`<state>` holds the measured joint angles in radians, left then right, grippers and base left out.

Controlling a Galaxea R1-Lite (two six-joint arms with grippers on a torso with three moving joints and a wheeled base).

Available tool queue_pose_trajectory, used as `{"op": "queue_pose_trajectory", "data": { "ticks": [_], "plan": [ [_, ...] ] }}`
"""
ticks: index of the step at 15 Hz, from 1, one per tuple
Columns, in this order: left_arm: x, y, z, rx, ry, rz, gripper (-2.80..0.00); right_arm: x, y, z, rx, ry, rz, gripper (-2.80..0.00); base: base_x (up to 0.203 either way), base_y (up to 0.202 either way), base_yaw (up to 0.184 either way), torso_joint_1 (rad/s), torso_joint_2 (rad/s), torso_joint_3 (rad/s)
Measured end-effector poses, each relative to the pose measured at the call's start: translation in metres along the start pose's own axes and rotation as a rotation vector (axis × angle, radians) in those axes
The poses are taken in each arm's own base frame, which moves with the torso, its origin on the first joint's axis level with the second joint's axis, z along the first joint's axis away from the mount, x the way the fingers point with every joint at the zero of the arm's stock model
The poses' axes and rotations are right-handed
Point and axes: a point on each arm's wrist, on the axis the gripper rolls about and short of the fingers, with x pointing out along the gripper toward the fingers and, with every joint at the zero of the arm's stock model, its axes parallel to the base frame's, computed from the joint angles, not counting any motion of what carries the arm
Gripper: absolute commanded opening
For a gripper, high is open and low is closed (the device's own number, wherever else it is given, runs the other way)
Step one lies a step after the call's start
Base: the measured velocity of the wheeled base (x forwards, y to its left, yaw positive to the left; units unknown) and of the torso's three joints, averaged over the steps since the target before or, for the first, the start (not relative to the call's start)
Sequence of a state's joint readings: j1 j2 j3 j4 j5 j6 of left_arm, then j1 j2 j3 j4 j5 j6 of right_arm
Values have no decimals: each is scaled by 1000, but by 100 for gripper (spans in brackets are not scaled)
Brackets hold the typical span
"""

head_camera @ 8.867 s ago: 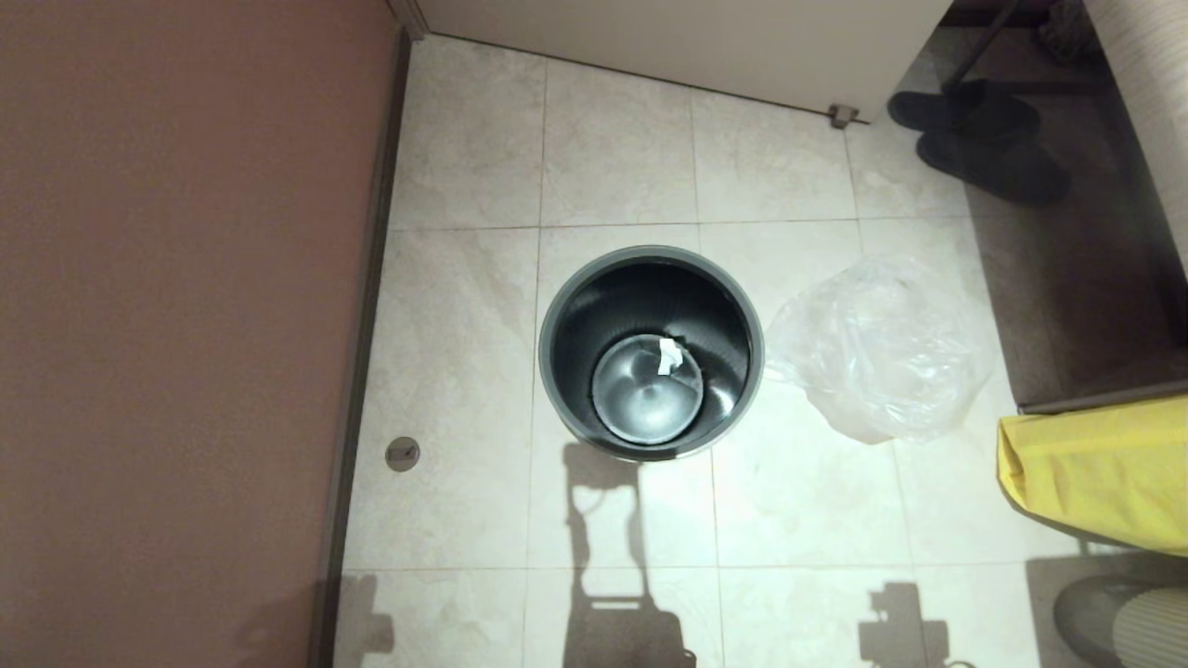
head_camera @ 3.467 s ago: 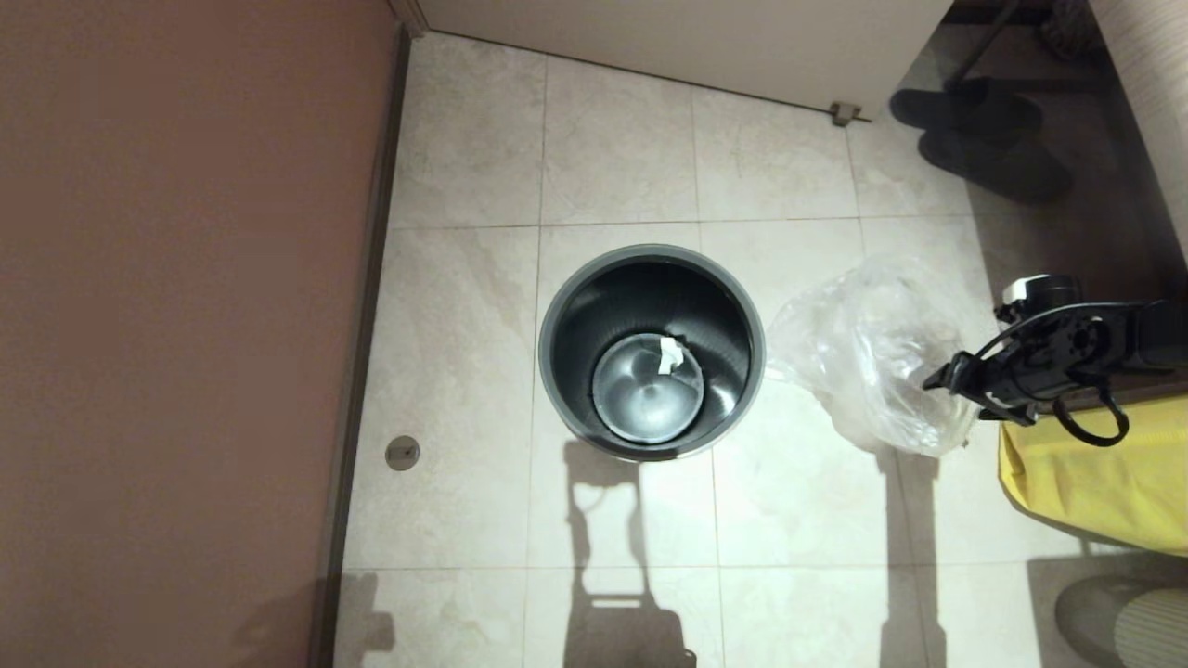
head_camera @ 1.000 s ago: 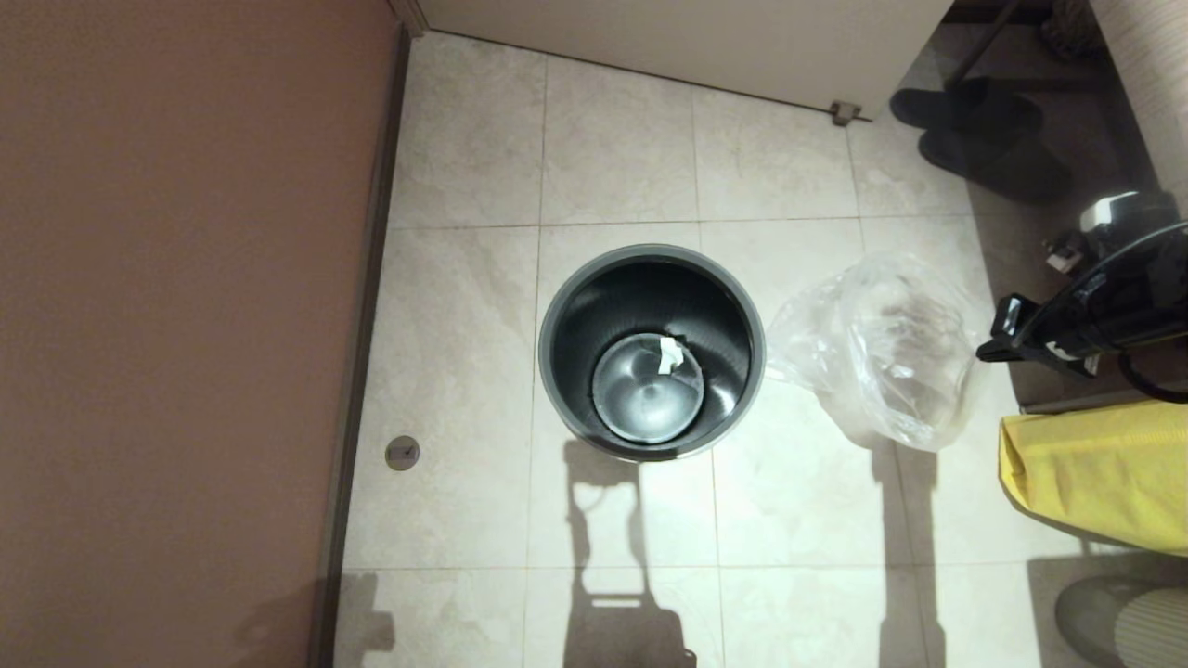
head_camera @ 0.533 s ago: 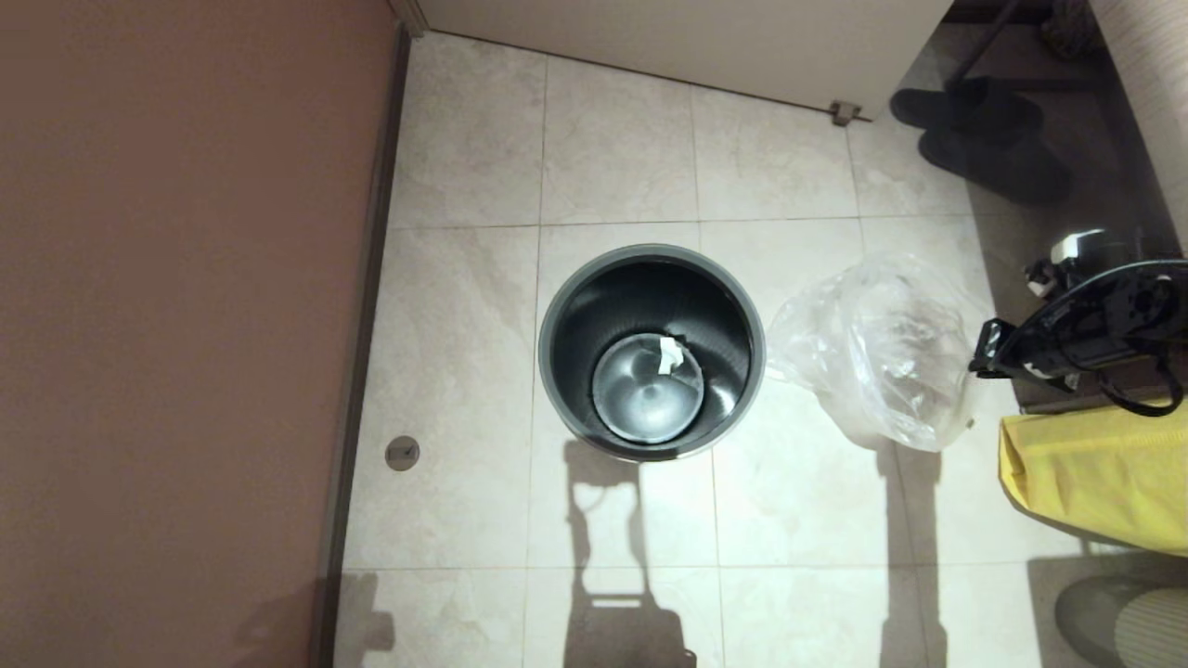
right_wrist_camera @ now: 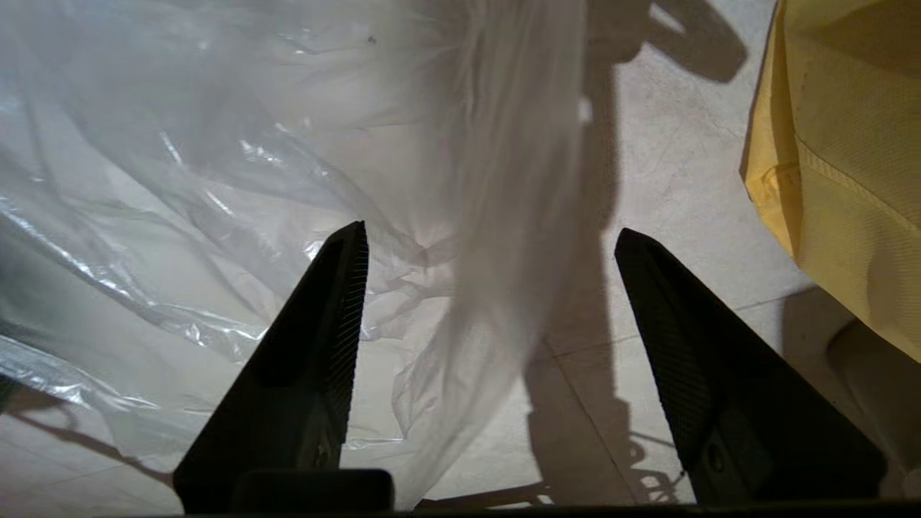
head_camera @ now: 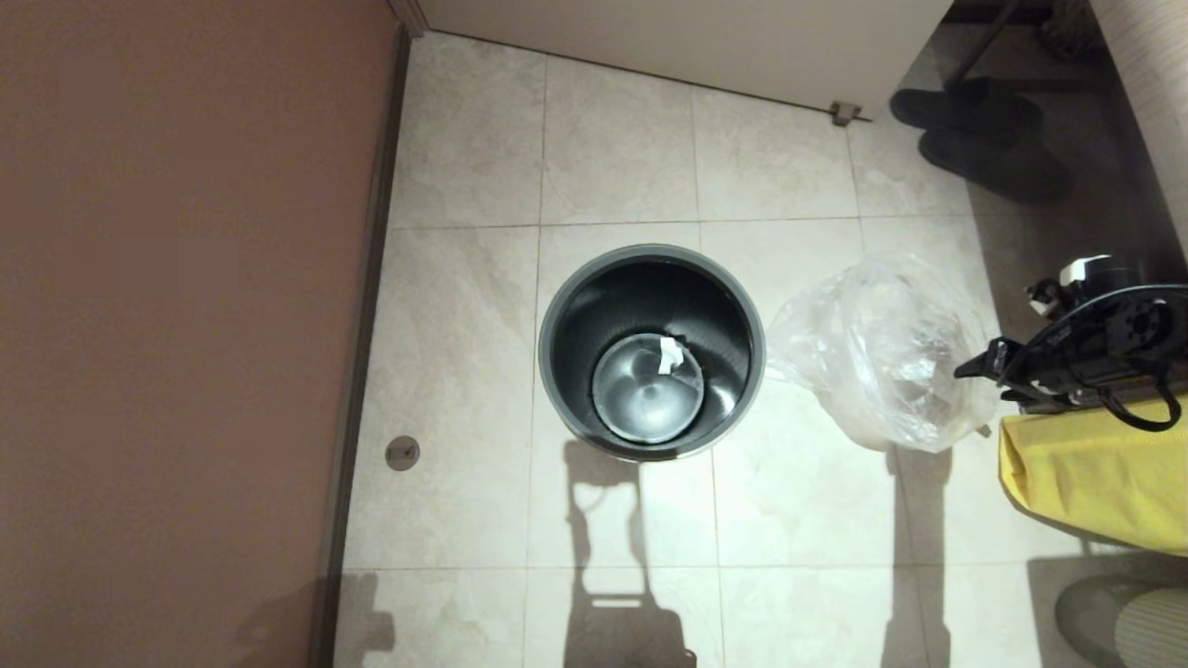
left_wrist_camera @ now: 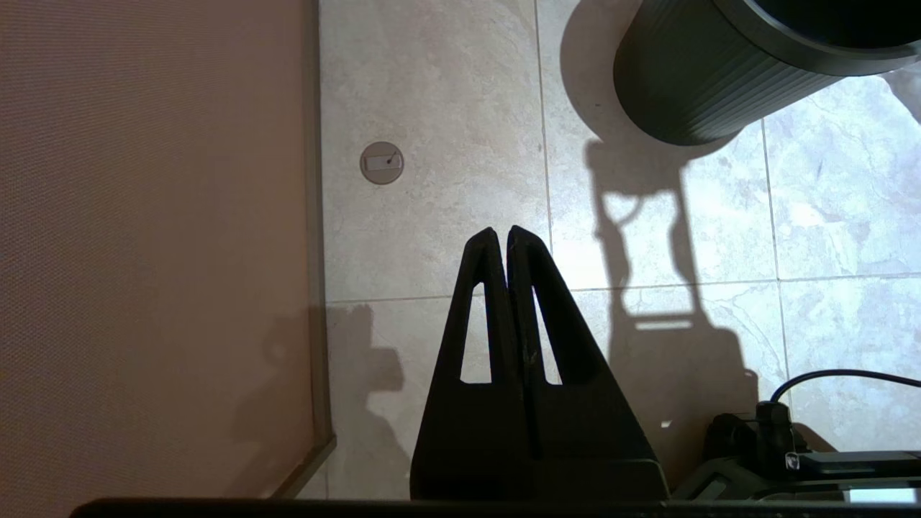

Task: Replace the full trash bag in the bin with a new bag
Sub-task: Pick up the trash bag

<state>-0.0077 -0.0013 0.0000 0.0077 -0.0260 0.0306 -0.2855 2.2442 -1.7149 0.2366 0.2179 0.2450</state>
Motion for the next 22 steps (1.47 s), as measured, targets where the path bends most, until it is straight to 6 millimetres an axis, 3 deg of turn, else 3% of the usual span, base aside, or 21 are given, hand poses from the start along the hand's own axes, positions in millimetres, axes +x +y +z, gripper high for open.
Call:
{"op": "queue_pose_trajectory", "data": {
  "ticks": [6, 11, 20, 21, 22],
  "plan": [
    [0, 0, 0, 0, 0, 0, -280, -6, -13, 6, 13, -20, -18, 0, 0, 0, 0, 0, 0, 0],
    [0, 0, 0, 0, 0, 0, -280, 33, -29, -12, 51, 38, -16, 0, 0, 0, 0, 0, 0, 0],
    [0, 0, 0, 0, 0, 0, -280, 73, -25, -18, 390, 71, 340, 0, 0, 0, 0, 0, 0, 0],
    [0, 0, 0, 0, 0, 0, -280, 74, -20, -14, 395, 49, 365, -280, 0, 0, 0, 0, 0, 0],
    [0, 0, 0, 0, 0, 0, -280, 74, -16, -13, 390, 44, 380, -280, 0, 0, 0, 0, 0, 0]
  ]
}}
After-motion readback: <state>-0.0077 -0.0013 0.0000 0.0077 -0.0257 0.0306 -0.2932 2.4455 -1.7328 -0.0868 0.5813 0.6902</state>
